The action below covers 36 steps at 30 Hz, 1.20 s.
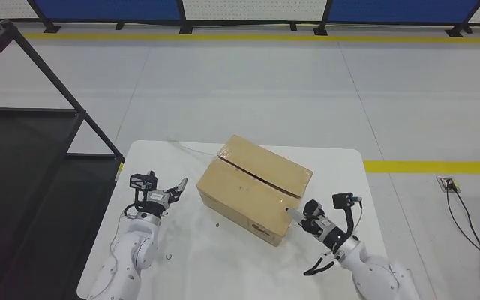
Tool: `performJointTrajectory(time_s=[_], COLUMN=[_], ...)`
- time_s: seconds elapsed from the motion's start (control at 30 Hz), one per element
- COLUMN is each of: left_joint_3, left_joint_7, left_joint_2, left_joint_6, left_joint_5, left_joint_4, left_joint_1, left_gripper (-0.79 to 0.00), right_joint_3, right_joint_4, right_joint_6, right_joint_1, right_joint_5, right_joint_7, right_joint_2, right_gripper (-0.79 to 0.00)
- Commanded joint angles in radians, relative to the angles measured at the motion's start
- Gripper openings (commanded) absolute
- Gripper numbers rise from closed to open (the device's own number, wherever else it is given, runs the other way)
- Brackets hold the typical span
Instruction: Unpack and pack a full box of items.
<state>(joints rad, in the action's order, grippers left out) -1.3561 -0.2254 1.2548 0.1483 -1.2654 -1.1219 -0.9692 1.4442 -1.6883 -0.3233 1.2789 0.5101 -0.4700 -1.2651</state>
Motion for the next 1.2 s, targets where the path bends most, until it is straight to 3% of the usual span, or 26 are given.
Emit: performJointTrajectory(time_s=[0.0, 0.33, 0.53, 1.17], left_joint_3=[0.008, 0.028, 0.036, 0.053], left_joint_7=[-0.008, -0.034, -0.045, -0.066], left_joint_2=[0.002, 0.008, 0.011, 0.016], left_joint_6=[0.001, -0.029, -0.028, 0.021], left_joint_5=[-0.005, -0.036, -0.049, -0.053], left_joint_4=[0.02, 0.05, 0.052, 0.037], left_joint_1=[0.01, 0.029, 0.036, 0.027], left_gripper=[0.0, 0.0, 0.0, 0.0], right_joint_3=[0.007, 0.029, 0.012, -0.001], right_joint_4=[0.005, 0.046, 0.09, 0.104], right_joint_6=[-0.015, -0.047, -0.014, -0.072], right_joint_1=[-0.01, -0.056, -0.1, -0.106], right_joint_5=[-0.043, -0.282, -0.296, -0.409], right_joint_7=[-0.032, -0.192, -0.214, -0.279], right_joint_2=[0.003, 0.015, 0.019, 0.036], right_gripper=[0.0, 0.0, 0.0, 0.0])
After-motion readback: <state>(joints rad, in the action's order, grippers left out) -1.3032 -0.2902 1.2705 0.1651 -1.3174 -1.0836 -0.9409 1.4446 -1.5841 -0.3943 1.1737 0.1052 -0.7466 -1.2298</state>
